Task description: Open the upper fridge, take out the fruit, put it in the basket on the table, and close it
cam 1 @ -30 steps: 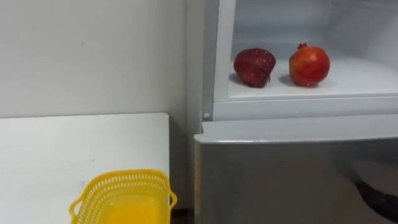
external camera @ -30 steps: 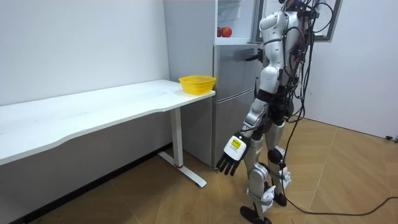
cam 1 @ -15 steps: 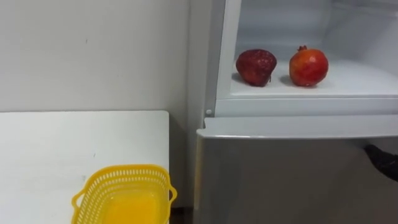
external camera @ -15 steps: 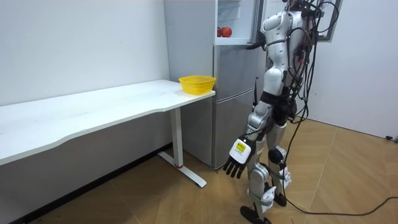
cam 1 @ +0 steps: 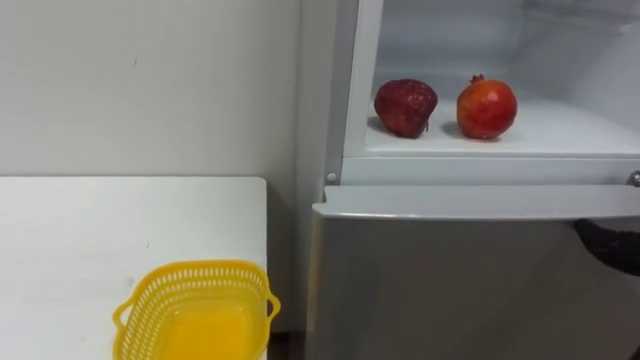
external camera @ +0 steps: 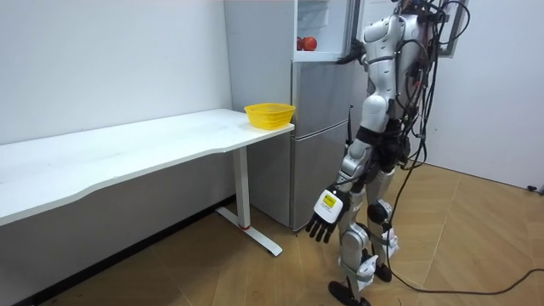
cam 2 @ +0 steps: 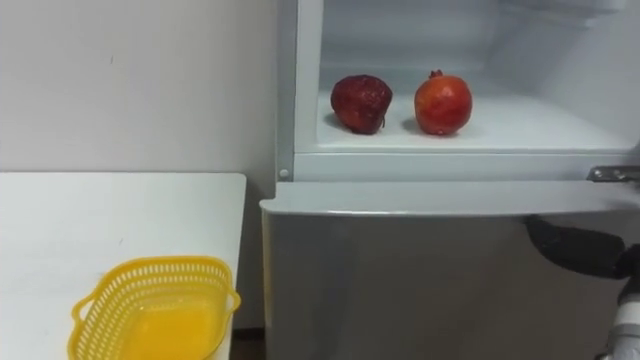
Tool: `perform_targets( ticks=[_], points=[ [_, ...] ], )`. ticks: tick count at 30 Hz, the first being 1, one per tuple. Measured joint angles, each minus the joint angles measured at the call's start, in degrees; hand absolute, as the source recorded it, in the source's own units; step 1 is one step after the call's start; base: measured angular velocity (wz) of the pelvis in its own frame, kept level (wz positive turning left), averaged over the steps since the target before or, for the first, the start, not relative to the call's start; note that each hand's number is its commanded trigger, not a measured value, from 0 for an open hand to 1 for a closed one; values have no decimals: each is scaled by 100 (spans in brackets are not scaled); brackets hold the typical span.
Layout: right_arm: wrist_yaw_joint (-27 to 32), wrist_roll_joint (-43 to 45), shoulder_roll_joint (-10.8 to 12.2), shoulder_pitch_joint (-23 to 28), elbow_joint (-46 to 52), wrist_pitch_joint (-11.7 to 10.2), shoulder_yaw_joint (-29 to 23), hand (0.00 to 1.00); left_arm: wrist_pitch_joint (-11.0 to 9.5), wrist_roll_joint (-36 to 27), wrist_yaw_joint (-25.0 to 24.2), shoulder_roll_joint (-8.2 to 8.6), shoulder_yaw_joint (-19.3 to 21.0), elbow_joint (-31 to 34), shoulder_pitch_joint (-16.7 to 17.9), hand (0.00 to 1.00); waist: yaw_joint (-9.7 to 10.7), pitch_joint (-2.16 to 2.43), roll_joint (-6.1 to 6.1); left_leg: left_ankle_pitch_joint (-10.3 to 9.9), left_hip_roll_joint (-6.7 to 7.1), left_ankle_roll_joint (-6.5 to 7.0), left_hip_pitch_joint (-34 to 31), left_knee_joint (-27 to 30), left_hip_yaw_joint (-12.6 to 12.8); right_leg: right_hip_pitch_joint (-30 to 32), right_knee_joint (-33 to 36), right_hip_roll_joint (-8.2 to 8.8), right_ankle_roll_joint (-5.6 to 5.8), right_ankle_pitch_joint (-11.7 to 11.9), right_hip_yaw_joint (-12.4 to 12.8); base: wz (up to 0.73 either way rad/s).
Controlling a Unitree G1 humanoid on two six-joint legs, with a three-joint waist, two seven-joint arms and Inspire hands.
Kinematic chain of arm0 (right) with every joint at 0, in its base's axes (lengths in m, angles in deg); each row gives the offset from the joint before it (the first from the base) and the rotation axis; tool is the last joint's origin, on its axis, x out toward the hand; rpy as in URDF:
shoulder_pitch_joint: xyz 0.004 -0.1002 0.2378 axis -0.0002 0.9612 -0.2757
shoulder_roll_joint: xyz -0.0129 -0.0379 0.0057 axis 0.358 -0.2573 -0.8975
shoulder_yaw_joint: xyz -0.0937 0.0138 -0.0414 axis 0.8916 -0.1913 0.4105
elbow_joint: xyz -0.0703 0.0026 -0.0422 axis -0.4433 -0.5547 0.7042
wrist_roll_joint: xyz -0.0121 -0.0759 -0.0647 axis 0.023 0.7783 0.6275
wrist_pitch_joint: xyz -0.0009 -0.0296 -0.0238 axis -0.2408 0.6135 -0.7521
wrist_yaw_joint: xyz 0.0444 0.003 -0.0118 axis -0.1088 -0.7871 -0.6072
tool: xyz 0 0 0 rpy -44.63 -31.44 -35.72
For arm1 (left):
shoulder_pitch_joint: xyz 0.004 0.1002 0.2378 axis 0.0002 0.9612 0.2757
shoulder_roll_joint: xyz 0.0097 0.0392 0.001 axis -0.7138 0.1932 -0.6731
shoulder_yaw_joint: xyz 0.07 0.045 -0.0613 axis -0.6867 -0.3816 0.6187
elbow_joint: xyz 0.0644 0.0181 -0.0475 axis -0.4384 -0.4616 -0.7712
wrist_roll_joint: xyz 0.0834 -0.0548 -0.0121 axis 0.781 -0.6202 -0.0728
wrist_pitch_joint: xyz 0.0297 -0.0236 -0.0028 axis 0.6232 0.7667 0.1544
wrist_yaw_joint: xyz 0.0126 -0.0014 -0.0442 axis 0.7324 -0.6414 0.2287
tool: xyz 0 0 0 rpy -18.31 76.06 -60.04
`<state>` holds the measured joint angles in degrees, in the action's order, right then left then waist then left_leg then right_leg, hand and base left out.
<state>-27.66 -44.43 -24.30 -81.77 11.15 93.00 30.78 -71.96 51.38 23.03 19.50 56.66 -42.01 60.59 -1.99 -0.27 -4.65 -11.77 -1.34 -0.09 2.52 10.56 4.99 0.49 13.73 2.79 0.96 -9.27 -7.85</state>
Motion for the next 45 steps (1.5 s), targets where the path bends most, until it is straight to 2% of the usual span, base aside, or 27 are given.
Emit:
perform_targets(
  ticks=[5, 10, 12, 14, 16, 17, 18, 19, 21, 22, 26, 28, 30, 34, 41, 45],
  points=[
    [-74, 159, -187, -101, 0, 159, 157, 0, 3, 2, 0, -30, 1, -2, 22, 0, -2, 5, -9, 33, -4, -17, -37, 5, -105, 34, 4, -21, -35, 21, -14, -1],
    [-315, 284, -203, -191, 147, 436, 165, 0, 5, 3, -1, -71, 7, -2, 22, 0, -25, 26, 5, 59, -7, -45, -39, 8, -251, 41, 5, -62, -70, 43, -6, 0],
    [-371, 225, -202, -200, 498, 451, 162, 0, 31, 4, -1, -71, 6, -2, 33, 0, -43, 42, 32, 67, -13, -52, -39, 9, -261, 44, 5, -71, -77, 43, -6, 0],
    [-472, 190, -199, -470, 966, 313, 199, 0, 52, 3, -1, -73, 0, -2, 18, 0, -121, 64, 57, 72, -18, -59, -23, 29, -282, 22, -7, -82, -84, 39, -5, 8],
    [-576, 131, -199, -1084, 1247, -123, 311, 0, 51, -5, -2, -118, -49, -8, 0, 0, -182, 84, 27, 79, -20, -71, 34, 30, -381, -119, -117, -99, -93, 39, -57, 23],
    [-593, 107, -197, -1202, 1288, -249, 351, 0, 51, -7, -3, -137, -73, -11, 1, 0, -221, 84, 13, 79, -23, -71, 65, 33, -410, -181, -150, -101, -95, 41, -89, 29],
    [-653, 19, -197, -1345, 1358, -487, 403, 0, 53, -4, -5, -174, -118, -21, 4, 0, -308, 65, 6, 77, -22, -74, 123, 22, -476, -316, -229, -103, -95, 41, -157, 29],
    [-692, -17, -196, -1371, 1402, -588, 413, 0, 52, -5, -5, -194, -126, -18, 2, 0, -337, 65, -38, 76, -18, -75, 141, 19, -527, -383, -270, -103, -91, 39, -197, 41],
    [-822, -74, -192, -1416, 1470, -863, 514, 0, 62, -3, -3, -216, -127, -19, -34, 0, -457, 16, -149, 54, -15, -87, 195, 7, -621, -546, -361, -102, -88, 37, -308, 34],
    [-889, -106, -192, -1419, 1480, -942, 575, 0, 91, 2, -4, -198, -130, -18, -37, 0, -485, 12, -160, 35, -7, -84, 188, 6, -664, -582, -400, -104, -81, 42, -319, 18],
    [-1011, -233, -184, -1419, 1489, -1013, 637, 0, 128, 1, 4, -200, -133, -8, -43, 0, -541, -22, -104, 30, 0, -76, 154, 7, -682, -559, -399, -99, -78, 43, -319, 5],
    [-1031, -240, -184, -1419, 1494, -1076, 637, 0, 130, 2, 4, -190, -186, 0, -60, 0, -542, -57, -39, 32, -2, -76, 104, 6, -681, -508, -399, -100, -79, 44, -319, 0],
    [-1039, -240, -184, -1419, 1493, -1130, 637, 0, 130, 3, 2, -187, -214, 1, -72, 0, -537, -57, 0, 32, -2, -76, 88, -14, -673, -477, -402, -100, -78, 43, -314, 0],
    [-1028, -241, -184, -1419, 1491, -1195, 647, 0, 127, 1, 6, -198, -224, 24, -95, 0, -527, -23, 64, 37, -3, -76, 35, -7, -676, -415, -407, -103, -78, 43, -329, 0],
    [-992, -234, -184, -1419, 1444, -1236, 676, 0, 125, -2, 15, -194, -448, 18, -96, 0, -478, 15, -2, 37, -4, -74, 61, 1, -678, -444, -406, -98, -78, 43, -337, 1],
    [-1021, -226, -184, -1419, 1363, -1247, 677, 0, 126, 0, 15, -192, -451, 8, -95, 0, -476, -5, -12, 37, -4, -74, 96, 1, -677, -468, -406, -98, -78, 43, -342, 0]
  ],
)
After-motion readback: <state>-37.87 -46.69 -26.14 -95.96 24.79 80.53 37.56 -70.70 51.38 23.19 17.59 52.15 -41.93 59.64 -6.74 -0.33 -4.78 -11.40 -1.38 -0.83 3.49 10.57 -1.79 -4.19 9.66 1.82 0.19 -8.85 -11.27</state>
